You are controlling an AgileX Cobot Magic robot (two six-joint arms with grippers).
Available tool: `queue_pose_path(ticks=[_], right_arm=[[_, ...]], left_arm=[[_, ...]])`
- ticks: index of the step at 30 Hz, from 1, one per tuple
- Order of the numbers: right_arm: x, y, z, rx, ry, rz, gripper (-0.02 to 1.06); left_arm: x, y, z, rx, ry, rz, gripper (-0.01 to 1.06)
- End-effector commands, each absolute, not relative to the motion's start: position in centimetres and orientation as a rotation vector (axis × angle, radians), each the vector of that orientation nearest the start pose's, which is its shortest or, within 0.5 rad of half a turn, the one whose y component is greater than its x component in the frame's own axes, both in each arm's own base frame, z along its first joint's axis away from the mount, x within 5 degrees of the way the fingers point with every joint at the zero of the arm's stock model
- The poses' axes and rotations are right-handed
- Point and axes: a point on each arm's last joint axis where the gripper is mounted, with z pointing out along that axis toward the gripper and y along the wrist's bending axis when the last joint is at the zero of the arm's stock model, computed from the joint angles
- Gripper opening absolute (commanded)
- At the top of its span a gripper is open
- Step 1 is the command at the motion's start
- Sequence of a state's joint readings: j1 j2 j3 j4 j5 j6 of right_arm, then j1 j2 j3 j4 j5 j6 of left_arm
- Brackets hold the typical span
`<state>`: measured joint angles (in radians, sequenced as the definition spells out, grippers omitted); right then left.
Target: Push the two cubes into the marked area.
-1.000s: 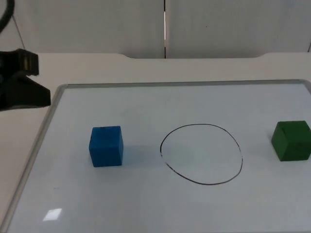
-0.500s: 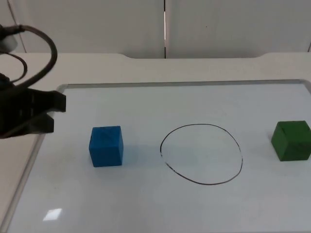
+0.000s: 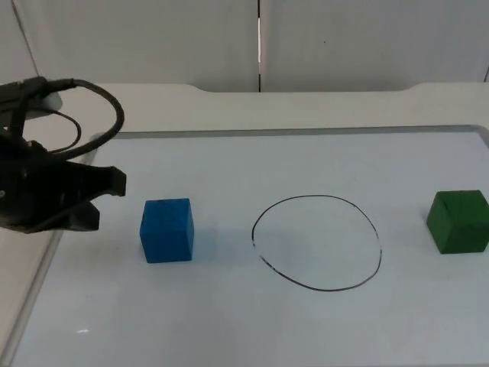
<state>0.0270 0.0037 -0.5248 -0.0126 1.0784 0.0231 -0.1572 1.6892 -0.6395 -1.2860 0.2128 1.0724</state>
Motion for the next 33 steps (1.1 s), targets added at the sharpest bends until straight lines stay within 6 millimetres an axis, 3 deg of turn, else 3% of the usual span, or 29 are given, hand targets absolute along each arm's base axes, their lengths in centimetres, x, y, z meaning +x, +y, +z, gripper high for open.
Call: queue_pose_path(ticks=[1, 16, 33], right_arm=[[-0.7, -0.1, 28.0, -0.011, 2.047, 0.007, 1.05], [-0.7, -0.1, 28.0, -0.013, 2.047, 0.005, 1.05], [-0.7, -0.1, 28.0, -0.013, 2.047, 0.005, 1.05]], left_arm=[[27.9, -6.5, 12.4, -0.014, 2.625, -0.406, 0.00], [29.4, -8.7, 8.4, 0.040, 2.731, -0.403, 0.00], [30.2, -10.2, 9.1, 0.050, 2.696, -0.445, 0.00]])
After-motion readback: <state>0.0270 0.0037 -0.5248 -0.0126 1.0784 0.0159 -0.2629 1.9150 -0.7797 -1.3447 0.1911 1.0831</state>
